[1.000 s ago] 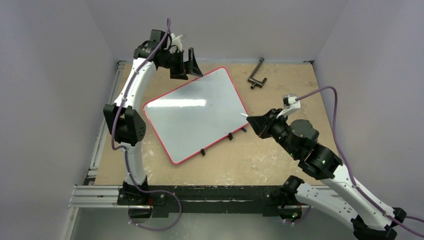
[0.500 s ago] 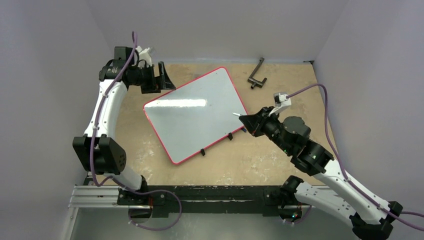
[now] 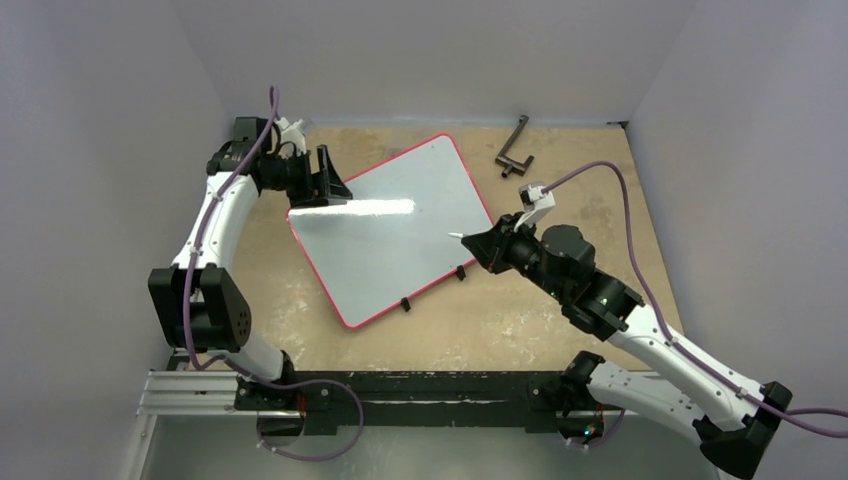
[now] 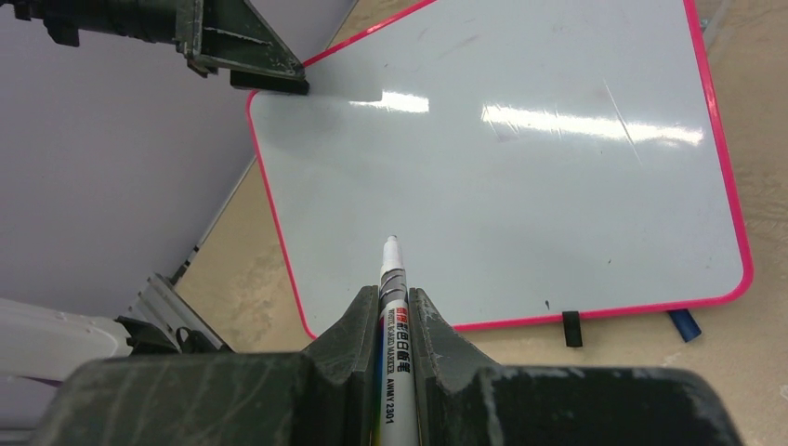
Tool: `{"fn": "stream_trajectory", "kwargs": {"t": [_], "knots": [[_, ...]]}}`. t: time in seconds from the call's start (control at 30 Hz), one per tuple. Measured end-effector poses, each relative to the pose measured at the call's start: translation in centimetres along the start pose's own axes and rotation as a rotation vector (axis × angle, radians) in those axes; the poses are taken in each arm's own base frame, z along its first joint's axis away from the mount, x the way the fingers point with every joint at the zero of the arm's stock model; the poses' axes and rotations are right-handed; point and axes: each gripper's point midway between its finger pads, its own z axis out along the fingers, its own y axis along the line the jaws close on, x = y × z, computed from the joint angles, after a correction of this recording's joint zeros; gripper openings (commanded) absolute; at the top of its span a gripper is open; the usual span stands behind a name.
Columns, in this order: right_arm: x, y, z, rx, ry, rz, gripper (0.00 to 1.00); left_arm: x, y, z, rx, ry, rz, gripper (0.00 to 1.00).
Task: Write a sentence on the whiteboard
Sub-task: Pick up the whiteboard from the whiteboard stand.
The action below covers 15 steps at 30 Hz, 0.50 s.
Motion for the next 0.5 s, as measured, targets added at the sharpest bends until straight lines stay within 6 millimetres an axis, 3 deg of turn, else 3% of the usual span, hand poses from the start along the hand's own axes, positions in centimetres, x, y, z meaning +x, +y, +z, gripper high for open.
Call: {"fn": "stream_trajectory", "kwargs": {"t": [0.5], "knots": [[-0.3,0.9,0.6,-0.046,-0.008,-0.01,0.0,1.0,-2.7,1.3,0.157,0.055,0.034,0.65]]}}
